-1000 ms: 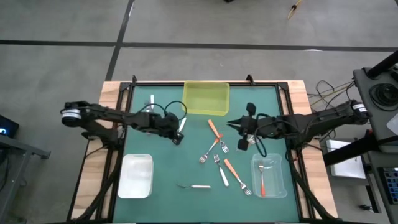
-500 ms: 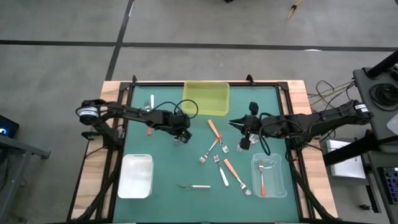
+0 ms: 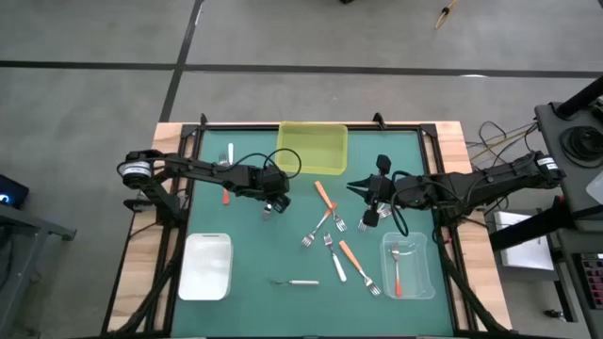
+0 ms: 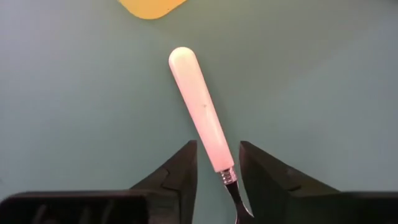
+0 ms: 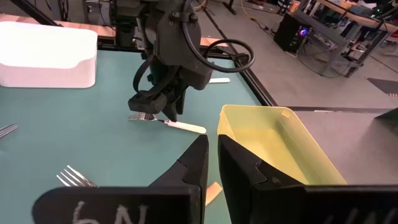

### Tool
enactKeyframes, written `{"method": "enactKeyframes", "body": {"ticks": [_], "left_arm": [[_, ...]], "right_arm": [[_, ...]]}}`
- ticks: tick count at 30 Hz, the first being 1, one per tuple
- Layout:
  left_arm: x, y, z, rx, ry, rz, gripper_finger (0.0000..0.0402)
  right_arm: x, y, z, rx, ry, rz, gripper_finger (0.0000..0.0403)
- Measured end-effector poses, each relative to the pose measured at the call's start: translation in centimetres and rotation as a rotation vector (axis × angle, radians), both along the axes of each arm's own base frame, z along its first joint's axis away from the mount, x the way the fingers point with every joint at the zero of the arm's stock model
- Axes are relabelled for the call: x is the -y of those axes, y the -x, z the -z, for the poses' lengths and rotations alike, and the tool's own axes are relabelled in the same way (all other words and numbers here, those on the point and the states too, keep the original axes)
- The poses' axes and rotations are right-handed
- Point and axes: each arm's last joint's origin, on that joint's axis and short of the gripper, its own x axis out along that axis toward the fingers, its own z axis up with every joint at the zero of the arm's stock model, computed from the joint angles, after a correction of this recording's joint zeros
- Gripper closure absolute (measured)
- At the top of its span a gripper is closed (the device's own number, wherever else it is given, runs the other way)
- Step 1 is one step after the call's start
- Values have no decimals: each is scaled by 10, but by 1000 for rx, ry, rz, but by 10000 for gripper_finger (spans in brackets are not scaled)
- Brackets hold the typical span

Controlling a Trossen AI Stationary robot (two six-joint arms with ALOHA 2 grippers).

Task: Sort silverware by color (type)
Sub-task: Put the white fork into the white bin

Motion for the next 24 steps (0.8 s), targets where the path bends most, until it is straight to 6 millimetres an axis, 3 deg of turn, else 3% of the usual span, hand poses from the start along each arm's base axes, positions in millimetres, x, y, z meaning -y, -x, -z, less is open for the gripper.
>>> {"method": "enactKeyframes", "body": {"ticks": [7,24], "left_arm": [[0,-1,-1,17,-3,1,264],[4,-8,29,-71,7,5,270]], "right_arm": [[0,0,0,0,0,0,374],[0,0,0,-2,3,-1,374]]}}
